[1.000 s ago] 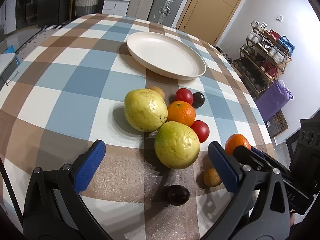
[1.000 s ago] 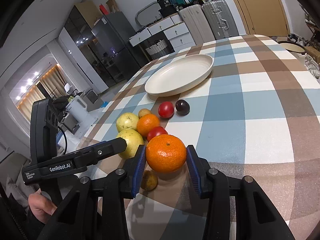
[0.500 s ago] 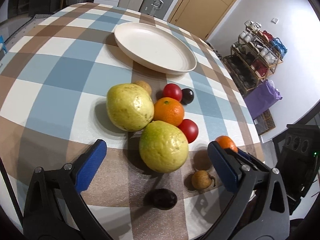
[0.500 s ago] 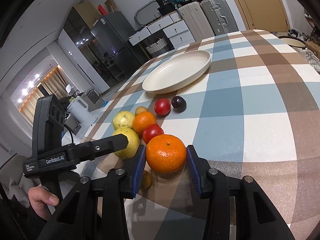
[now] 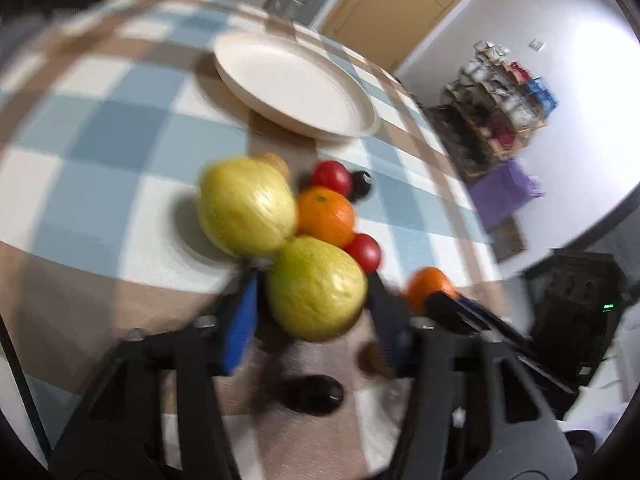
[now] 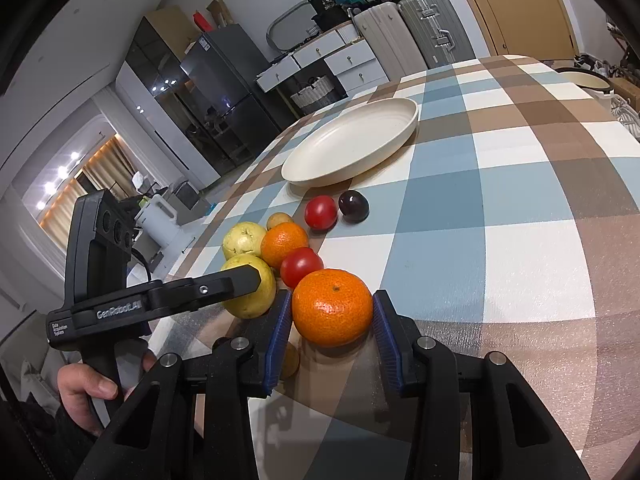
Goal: Organize fruits
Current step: 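Grasp the yellow-green pomelo with the left gripper while the right gripper lifts the orange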
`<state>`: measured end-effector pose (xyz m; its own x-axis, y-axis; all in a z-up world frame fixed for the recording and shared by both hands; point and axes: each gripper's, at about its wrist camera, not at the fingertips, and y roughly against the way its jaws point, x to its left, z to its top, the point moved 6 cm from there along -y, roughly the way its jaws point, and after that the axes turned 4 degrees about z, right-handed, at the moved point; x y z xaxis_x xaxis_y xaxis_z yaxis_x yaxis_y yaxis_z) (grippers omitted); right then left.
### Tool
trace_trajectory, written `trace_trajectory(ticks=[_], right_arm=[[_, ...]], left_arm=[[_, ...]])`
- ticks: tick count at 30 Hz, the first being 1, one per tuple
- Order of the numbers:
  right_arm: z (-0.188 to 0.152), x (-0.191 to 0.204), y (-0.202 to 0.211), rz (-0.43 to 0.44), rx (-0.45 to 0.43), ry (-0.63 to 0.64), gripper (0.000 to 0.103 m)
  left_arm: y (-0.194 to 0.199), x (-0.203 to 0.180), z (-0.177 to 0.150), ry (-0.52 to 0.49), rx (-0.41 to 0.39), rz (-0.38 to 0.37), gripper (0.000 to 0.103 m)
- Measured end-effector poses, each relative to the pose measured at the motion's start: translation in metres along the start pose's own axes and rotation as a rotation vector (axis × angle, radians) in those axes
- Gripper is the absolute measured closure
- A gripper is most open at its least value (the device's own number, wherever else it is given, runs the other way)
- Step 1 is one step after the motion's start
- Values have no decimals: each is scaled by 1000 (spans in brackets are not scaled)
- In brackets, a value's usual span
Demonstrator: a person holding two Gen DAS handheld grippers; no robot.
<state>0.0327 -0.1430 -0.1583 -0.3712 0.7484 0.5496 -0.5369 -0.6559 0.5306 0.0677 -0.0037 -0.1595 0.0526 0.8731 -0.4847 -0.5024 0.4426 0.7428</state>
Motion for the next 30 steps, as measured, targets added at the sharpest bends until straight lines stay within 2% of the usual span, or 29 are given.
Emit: trace_trajectory(ticks=[11,18,24,30], right_arm=[[3,4,3,-3,-10,10,62],[10,15,5,4,-16,48,62],[23,28,6,33,-36,92,62],[55,38,6,51,-62,134,62]], left_arm=[[2,-7,-7,-31,-1,-1,57],[14,-12,-8,-36,-6,-46,57],[37,-15,5,-25,-31,-94,57],[58,-25,36,-68,-60,-110,57]])
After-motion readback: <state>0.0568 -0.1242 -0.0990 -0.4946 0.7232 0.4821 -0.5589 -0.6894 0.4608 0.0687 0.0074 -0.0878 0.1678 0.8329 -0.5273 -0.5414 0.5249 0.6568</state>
